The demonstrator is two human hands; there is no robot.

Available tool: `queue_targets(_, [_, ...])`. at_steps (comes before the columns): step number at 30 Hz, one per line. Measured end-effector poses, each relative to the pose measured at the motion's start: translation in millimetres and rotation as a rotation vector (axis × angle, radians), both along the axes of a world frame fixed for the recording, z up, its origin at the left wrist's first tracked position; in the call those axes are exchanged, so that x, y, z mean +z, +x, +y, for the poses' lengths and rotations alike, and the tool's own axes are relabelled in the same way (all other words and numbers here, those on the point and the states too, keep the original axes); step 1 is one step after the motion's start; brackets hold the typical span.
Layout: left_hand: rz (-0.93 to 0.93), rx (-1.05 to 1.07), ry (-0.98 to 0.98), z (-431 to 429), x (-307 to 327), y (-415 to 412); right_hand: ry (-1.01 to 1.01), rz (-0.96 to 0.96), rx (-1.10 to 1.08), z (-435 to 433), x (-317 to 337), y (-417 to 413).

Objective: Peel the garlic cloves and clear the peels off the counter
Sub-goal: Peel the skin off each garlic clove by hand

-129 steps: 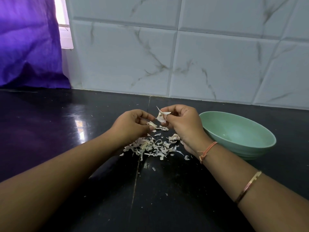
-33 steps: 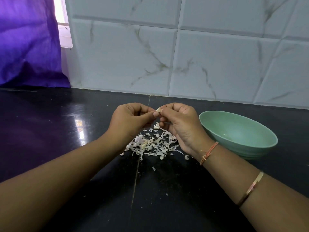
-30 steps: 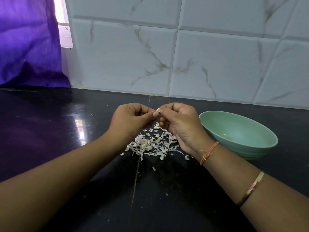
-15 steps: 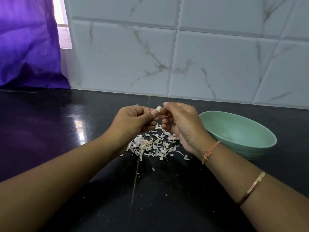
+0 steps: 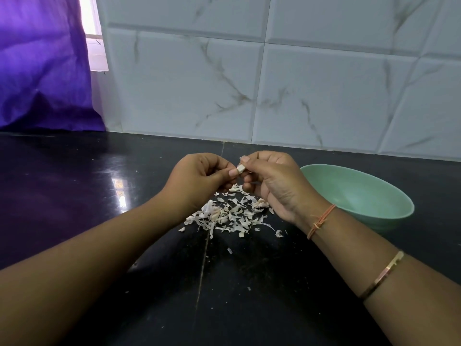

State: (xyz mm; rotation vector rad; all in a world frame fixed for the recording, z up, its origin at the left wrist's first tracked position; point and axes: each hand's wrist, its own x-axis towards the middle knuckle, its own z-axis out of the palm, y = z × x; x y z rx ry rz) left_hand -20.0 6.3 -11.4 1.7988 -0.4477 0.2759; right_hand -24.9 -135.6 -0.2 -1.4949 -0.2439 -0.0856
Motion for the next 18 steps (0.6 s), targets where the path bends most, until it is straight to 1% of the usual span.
queue_targets(6, [-0.012,0.023,-0.007,-0.5,0.4,0.2,0.075,0.055,0.02,3.0,-0.4,-0.2])
queue_targets(10, [0.004,0.013,-0.032,3.7,-0.2,4.8,0.137,0.068,0.085,-1.2,1.8,-0.5])
queue_targets(12, [-0.003,0.006,-0.018,4.1,-0.5,4.9,0.101,0.046,0.089,-1.8,1.2,-0.5])
queue_targets(15, [-0.035,0.024,0.032,2.5,-1.4,4.1,0.036,-0.003,0.032,-1.4,-0.9,0.8])
queue_targets(18, [-0.086,0.046,0.05,2.2,-1.0,3.1,0.067,0.006,0.024,0.9,-0.7,1.4])
